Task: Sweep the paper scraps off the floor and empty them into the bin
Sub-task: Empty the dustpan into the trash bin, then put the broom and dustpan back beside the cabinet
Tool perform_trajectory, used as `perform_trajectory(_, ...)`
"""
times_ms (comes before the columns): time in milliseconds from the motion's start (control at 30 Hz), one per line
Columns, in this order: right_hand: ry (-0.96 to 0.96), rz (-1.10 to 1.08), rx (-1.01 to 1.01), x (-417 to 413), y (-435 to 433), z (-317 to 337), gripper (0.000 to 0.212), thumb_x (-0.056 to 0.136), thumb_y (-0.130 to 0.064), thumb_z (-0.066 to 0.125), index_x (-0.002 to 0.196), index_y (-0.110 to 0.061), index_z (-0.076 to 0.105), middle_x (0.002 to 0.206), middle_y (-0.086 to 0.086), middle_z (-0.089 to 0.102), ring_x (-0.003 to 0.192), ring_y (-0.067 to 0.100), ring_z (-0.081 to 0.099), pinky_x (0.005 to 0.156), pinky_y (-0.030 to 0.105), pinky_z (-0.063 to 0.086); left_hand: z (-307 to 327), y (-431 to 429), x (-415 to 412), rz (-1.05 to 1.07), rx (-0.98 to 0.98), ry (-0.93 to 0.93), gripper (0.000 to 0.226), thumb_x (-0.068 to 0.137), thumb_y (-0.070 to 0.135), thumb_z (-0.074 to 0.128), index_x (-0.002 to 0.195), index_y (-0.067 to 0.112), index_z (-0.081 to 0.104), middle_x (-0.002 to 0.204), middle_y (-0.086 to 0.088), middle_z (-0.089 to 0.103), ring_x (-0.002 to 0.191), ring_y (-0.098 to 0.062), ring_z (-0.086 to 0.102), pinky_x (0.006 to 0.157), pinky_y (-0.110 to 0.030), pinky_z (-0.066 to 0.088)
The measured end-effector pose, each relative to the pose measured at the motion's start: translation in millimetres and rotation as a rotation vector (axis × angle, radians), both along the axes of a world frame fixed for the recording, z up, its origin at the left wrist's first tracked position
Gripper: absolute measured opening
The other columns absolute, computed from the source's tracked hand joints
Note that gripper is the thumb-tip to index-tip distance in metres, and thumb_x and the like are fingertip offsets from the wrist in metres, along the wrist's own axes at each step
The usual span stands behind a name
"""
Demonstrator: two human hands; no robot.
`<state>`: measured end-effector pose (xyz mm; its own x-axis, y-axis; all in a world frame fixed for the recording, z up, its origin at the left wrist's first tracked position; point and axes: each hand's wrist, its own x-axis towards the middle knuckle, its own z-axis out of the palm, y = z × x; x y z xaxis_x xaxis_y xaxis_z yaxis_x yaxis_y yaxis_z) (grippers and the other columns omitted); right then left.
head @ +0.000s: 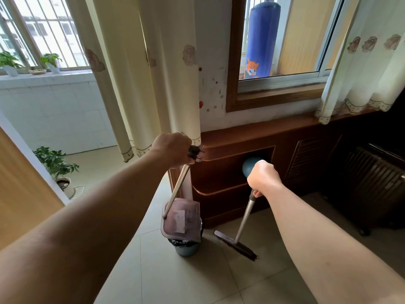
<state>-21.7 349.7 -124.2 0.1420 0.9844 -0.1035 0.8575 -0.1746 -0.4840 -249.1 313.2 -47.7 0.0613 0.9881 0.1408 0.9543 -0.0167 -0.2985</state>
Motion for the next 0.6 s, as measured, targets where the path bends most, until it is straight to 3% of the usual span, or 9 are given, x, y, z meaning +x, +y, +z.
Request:
perform_trajectory(400,0.025,-0.052,0.116,39,16,21,0.017,0.082,0.007,0.047,0.072,-0.006,0.051,0.071,0.016,0.066,0.069,0.032,0.072,0.067,0.042,0.062,-4,19,52,-0.052,-0.004,-0.162,0.039,0.087,0.054,0.065,0.107,0.021,0.061,0.085,0.005,0.058,0.078,-0.018,0.061,0.062,-0.029,0.045)
perform_trajectory(600,0.04,-0.097,0.174,55,29,25,0.014,0.082,0.004,0.05,0.073,-0.007,0.054,0.082,0.016,0.068,0.073,0.034,0.072,0.069,0.043,0.062,-27,40,71,-0.117,-0.01,-0.172,0.039,0.088,0.054,0.063,0.106,0.02,0.061,0.078,0.008,0.052,0.074,-0.017,0.055,0.064,-0.029,0.043)
